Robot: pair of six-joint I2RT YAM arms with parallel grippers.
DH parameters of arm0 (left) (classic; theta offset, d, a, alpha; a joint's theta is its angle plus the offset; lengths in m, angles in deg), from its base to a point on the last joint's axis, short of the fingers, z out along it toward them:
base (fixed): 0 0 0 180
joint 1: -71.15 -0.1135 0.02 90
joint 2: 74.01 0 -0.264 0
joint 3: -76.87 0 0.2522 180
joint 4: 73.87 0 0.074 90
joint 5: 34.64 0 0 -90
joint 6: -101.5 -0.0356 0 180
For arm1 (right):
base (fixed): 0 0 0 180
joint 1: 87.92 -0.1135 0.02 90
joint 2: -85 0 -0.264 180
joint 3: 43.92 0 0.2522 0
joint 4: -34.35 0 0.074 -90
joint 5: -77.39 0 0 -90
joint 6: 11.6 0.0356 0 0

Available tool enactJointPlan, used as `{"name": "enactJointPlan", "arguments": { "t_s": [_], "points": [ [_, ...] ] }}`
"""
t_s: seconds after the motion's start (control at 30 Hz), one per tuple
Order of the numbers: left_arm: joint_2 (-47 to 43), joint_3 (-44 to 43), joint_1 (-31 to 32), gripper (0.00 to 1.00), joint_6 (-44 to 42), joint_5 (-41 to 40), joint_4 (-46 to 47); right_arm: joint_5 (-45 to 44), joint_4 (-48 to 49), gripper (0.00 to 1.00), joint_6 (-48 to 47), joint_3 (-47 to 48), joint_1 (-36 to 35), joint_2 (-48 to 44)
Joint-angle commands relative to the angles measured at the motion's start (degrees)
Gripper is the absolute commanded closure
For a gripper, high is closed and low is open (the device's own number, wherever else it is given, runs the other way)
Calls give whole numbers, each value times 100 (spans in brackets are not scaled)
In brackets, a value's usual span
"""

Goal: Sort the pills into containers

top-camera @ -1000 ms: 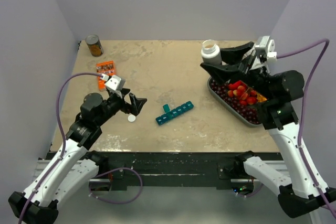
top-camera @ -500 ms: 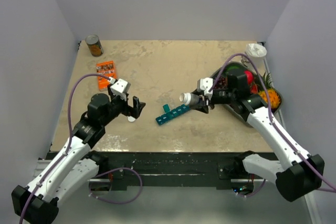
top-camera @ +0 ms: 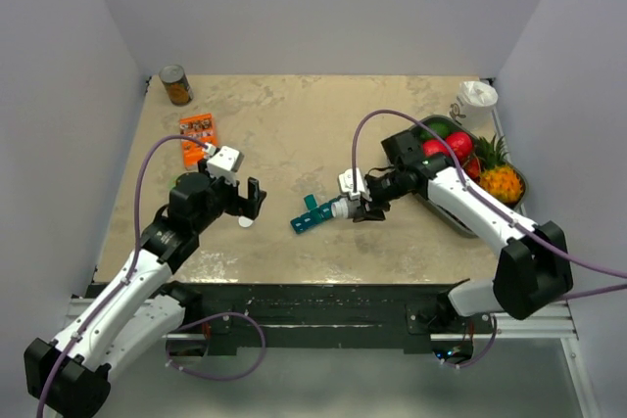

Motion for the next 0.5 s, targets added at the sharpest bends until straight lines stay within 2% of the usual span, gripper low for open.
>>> {"name": "enactJointPlan", "arguments": {
  "t_s": [0.0,0.07,0.13,0.17,0.27,0.33,0.47],
  "points": [
    [-136,-114,-29,1,-120,-125,184,72,-544,100,-602,657,-160,441],
    [-172,-113,-38,1,-120,-126,184,213,-1061,100,-586,1243,-178,975],
    [-189,-105,-38,1,-129,-126,175,310,-1197,100,-385,1484,-221,1137],
    [-198,-105,-38,1,-120,-134,175,302,-727,100,156,1293,-230,928],
    [-189,-105,-38,1,-120,-301,166,-31,-65,100,949,862,-344,654],
    [-181,-113,-47,1,-120,-371,140,-85,-238,100,882,800,-371,671],
    [-172,-113,-47,1,-120,-433,113,-305,-223,100,1416,852,-424,961]
  ]
}}
